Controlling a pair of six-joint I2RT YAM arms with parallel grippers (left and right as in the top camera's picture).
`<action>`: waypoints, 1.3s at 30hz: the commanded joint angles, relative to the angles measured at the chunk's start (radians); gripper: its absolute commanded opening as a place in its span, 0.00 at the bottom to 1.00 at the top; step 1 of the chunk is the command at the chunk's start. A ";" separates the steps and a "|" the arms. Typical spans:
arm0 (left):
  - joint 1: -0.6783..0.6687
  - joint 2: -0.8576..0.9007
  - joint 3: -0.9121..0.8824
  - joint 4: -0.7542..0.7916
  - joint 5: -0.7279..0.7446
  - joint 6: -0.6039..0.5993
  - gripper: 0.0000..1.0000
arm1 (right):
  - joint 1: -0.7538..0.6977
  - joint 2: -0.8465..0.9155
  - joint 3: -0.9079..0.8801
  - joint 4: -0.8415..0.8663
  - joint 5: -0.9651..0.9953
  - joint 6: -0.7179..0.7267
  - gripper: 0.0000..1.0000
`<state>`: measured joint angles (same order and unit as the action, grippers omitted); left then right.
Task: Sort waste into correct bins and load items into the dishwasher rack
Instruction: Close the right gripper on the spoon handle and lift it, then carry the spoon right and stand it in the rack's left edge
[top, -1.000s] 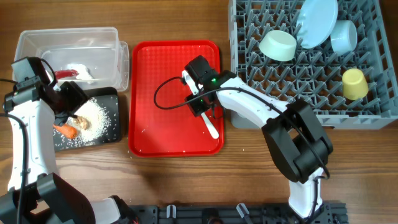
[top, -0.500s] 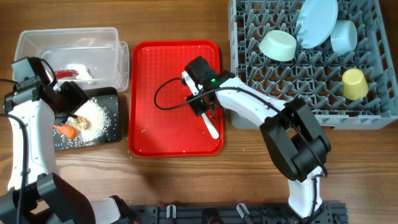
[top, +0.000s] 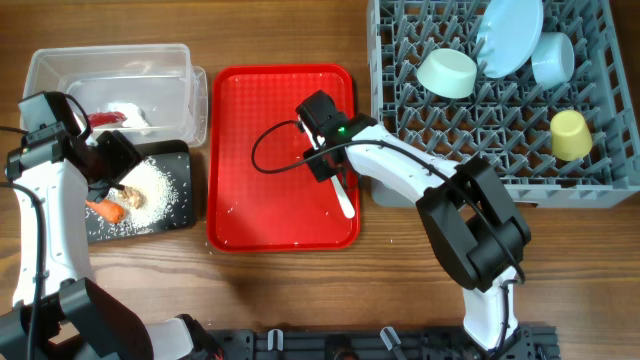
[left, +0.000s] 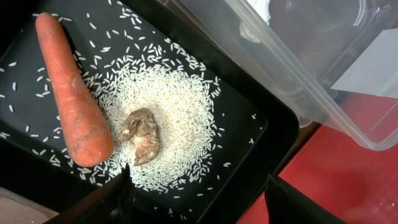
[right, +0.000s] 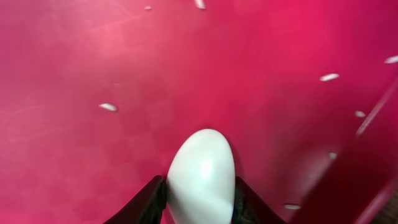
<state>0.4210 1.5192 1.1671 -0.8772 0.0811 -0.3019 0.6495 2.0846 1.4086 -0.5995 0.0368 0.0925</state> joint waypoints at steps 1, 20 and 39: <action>0.003 -0.004 0.010 0.002 0.016 -0.005 0.69 | 0.002 0.051 -0.008 -0.019 0.079 0.016 0.29; 0.003 -0.004 0.010 0.002 0.016 -0.005 0.69 | 0.000 -0.067 0.035 -0.055 0.068 0.014 0.10; 0.003 -0.004 0.010 -0.002 0.016 -0.005 0.69 | -0.265 -0.332 0.043 0.035 0.194 -0.014 0.09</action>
<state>0.4210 1.5192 1.1671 -0.8780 0.0811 -0.3019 0.4240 1.7409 1.4448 -0.5674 0.2111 0.0845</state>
